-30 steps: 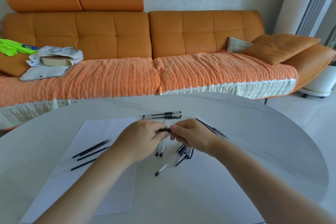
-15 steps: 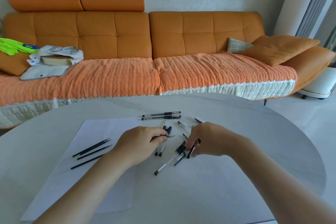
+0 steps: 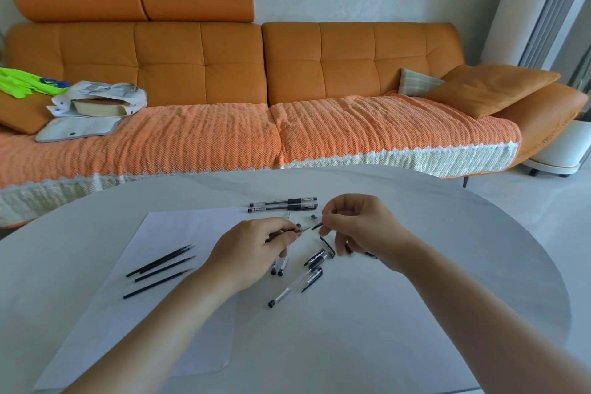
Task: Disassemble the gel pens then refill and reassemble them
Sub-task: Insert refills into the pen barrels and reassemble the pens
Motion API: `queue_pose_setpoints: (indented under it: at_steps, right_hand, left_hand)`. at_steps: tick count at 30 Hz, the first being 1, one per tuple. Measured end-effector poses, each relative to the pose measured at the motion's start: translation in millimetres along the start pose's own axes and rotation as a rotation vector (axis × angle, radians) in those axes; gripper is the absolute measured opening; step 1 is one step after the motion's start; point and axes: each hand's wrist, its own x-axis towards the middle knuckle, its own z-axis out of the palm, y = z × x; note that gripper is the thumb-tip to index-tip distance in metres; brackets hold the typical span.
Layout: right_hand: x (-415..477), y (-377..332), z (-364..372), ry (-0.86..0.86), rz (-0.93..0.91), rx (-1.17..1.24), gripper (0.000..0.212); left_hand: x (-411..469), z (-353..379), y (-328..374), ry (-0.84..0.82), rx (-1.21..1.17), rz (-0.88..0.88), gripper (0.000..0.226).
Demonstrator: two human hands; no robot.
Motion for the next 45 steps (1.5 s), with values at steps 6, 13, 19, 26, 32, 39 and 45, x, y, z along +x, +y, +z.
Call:
queue_pose_setpoints:
  at_steps: [6, 13, 19, 26, 32, 39, 45]
  right_hand:
    - [1, -2, 11, -0.052, 0.021, 0.012, 0.011]
    - [0, -2, 21, -0.104, 0.046, -0.043, 0.016]
    - [1, -2, 19, -0.032, -0.013, -0.165, 0.008]
    - [4, 1, 28, 0.022, -0.048, -0.161, 0.012]
    - [22, -1, 25, 0.013, -0.113, -0.390, 0.011]
    - [66, -3, 7, 0.084, -0.110, -0.419, 0.006]
    - [102, 5, 3, 0.074, -0.034, -0.292, 0.016]
  left_hand:
    - [-2, -6, 1, 0.017, 0.059, 0.036, 0.016]
    - [-2, -6, -1, -0.007, 0.082, 0.089, 0.017]
    - [4, -10, -6, -0.045, 0.036, 0.074, 0.017]
    - [9, -16, -12, 0.027, 0.042, 0.174, 0.031]
    - [27, -19, -13, -0.013, 0.068, 0.234, 0.013]
    - [62, -32, -25, 0.106, 0.095, 0.145, 0.011]
    - [93, -32, -34, 0.148, 0.026, 0.186, 0.016]
